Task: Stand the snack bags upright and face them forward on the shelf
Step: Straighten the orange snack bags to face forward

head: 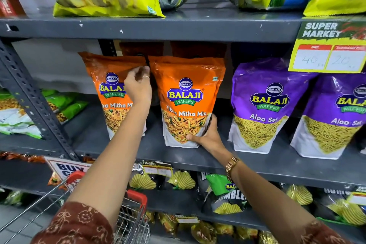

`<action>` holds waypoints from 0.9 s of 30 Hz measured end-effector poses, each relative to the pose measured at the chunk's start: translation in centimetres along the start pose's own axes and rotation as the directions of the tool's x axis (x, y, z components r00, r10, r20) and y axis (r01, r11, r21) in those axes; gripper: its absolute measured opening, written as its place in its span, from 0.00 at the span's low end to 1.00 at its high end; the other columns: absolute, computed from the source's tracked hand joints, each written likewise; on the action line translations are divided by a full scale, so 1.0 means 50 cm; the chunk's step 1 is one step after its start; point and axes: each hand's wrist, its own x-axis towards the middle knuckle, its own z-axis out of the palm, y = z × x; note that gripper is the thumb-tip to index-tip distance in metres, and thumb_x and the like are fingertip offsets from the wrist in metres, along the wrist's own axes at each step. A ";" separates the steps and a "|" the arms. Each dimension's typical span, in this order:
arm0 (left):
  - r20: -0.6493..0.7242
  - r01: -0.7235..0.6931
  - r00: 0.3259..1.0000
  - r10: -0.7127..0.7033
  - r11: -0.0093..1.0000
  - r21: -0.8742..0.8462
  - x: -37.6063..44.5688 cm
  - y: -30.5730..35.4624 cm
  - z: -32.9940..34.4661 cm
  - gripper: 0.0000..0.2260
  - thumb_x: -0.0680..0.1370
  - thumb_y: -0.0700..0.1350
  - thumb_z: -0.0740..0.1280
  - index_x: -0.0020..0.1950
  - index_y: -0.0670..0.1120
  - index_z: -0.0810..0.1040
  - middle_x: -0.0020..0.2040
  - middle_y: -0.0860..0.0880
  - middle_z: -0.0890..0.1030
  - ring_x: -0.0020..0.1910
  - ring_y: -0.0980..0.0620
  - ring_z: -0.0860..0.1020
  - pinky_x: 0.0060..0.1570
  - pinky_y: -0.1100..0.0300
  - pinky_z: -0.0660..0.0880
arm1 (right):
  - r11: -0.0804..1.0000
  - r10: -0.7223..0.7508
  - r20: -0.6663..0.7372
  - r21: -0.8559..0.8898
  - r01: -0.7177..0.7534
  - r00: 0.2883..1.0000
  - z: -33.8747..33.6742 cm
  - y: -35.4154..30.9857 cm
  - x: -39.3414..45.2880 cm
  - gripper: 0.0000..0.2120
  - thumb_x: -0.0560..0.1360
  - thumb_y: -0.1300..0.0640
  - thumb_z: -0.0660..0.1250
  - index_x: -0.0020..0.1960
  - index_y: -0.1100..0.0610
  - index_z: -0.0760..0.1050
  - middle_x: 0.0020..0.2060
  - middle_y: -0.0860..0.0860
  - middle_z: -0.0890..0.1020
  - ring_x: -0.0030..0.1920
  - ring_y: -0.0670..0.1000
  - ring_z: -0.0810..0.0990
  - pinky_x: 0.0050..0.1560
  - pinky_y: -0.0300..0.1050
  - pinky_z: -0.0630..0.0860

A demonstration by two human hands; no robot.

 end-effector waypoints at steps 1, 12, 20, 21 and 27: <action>-0.044 -0.044 0.998 0.044 0.999 0.008 0.002 -0.005 -0.010 0.15 0.75 0.50 0.65 0.55 0.41 0.78 0.52 0.42 0.81 0.49 0.45 0.80 0.52 0.54 0.78 | 0.999 -0.048 -0.059 -0.026 0.046 0.997 0.002 -0.001 -0.011 0.51 0.58 0.58 0.80 0.71 0.51 0.51 0.68 0.53 0.67 0.69 0.51 0.65 0.68 0.50 0.64; -0.230 -0.070 0.968 0.099 0.989 0.132 0.051 -0.090 -0.136 0.12 0.75 0.45 0.65 0.50 0.37 0.78 0.43 0.48 0.76 0.35 0.57 0.72 0.37 0.74 0.69 | 0.607 -0.751 -0.161 -0.549 0.575 0.640 0.096 -0.078 -0.045 0.17 0.70 0.55 0.65 0.56 0.57 0.65 0.55 0.52 0.68 0.54 0.52 0.67 0.57 0.44 0.66; -0.149 0.178 0.978 -0.148 0.961 0.212 0.119 -0.167 -0.223 0.21 0.74 0.52 0.66 0.62 0.41 0.71 0.63 0.41 0.75 0.61 0.43 0.74 0.61 0.53 0.70 | 0.678 -0.658 -0.003 -0.436 0.591 0.753 0.200 -0.125 -0.005 0.16 0.71 0.61 0.67 0.57 0.63 0.71 0.56 0.63 0.75 0.58 0.53 0.68 0.61 0.45 0.67; -0.107 0.250 0.967 -0.233 0.948 0.195 0.118 -0.170 -0.230 0.25 0.73 0.55 0.66 0.64 0.42 0.69 0.65 0.42 0.74 0.63 0.44 0.73 0.64 0.51 0.70 | 0.705 -0.622 0.031 -0.414 0.576 0.783 0.210 -0.128 -0.001 0.16 0.71 0.61 0.66 0.58 0.63 0.70 0.57 0.62 0.74 0.59 0.54 0.69 0.62 0.47 0.69; 0.337 0.428 0.844 -0.417 0.902 0.045 0.118 -0.228 -0.258 0.18 0.75 0.63 0.55 0.54 0.53 0.75 0.60 0.49 0.77 0.51 0.55 0.77 0.64 0.50 0.69 | 0.867 -0.227 0.219 -0.399 0.300 0.949 0.282 -0.117 0.041 0.35 0.71 0.53 0.69 0.71 0.59 0.55 0.68 0.58 0.65 0.68 0.58 0.66 0.69 0.52 0.65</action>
